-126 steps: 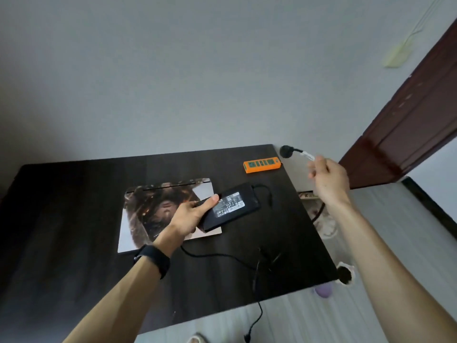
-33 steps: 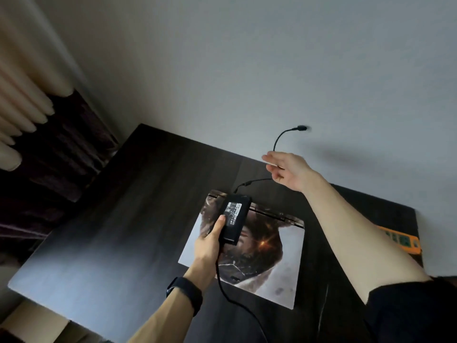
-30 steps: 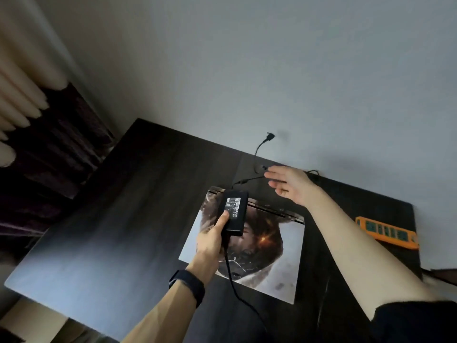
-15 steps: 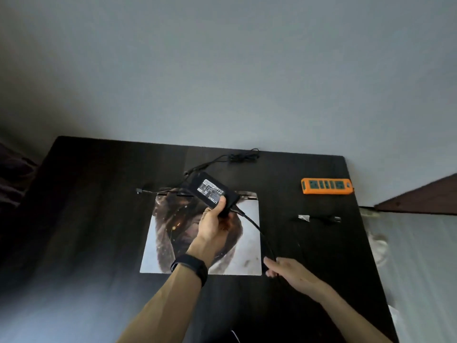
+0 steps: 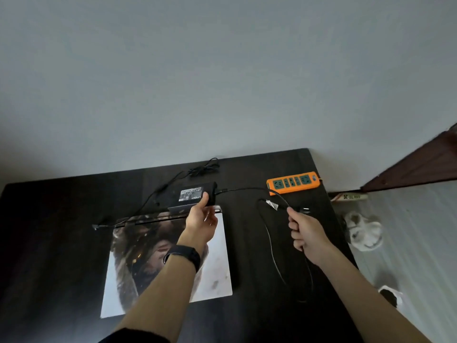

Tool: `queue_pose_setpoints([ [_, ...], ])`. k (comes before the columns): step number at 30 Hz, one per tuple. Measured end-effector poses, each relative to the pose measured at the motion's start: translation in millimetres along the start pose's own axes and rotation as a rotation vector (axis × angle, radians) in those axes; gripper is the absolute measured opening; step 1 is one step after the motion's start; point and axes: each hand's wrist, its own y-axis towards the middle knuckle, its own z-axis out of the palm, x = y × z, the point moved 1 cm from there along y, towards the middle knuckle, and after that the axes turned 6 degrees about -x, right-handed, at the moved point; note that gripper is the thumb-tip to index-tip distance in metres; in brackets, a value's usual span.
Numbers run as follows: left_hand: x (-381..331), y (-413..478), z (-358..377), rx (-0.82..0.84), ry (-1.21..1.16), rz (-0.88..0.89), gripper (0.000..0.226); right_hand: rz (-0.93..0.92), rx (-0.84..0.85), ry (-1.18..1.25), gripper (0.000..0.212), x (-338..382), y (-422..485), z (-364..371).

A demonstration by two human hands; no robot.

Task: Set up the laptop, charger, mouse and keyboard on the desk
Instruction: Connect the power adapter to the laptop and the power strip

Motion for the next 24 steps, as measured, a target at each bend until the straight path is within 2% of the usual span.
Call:
queue_pose_setpoints([
  [6,16,41,50,-0.081,0.063,0.015,0.015,0.056,0.006,-0.008,0.023,-11,41,-6],
  [10,26,69,71,-0.125,0.016,0.034,0.008,0.051,0.082,-0.200,0.026,-40,61,-14],
  [13,39,85,79,-0.169,0.020,0.046,0.011,0.047,0.110,-0.339,0.023,-58,74,-19],
  [18,46,97,93,-0.188,0.033,0.042,0.005,-0.178,0.093,-0.610,0.022,-75,98,-27],
  [19,45,100,95,-0.188,0.052,0.045,0.013,-0.216,0.072,-0.646,0.022,-76,101,-29],
  [21,43,105,100,-0.174,0.229,0.053,0.022,-0.263,0.046,-0.681,0.021,-78,107,-33],
  [24,43,106,104,-0.103,0.698,0.037,0.021,-0.306,0.026,-0.742,0.022,-82,111,-35],
])
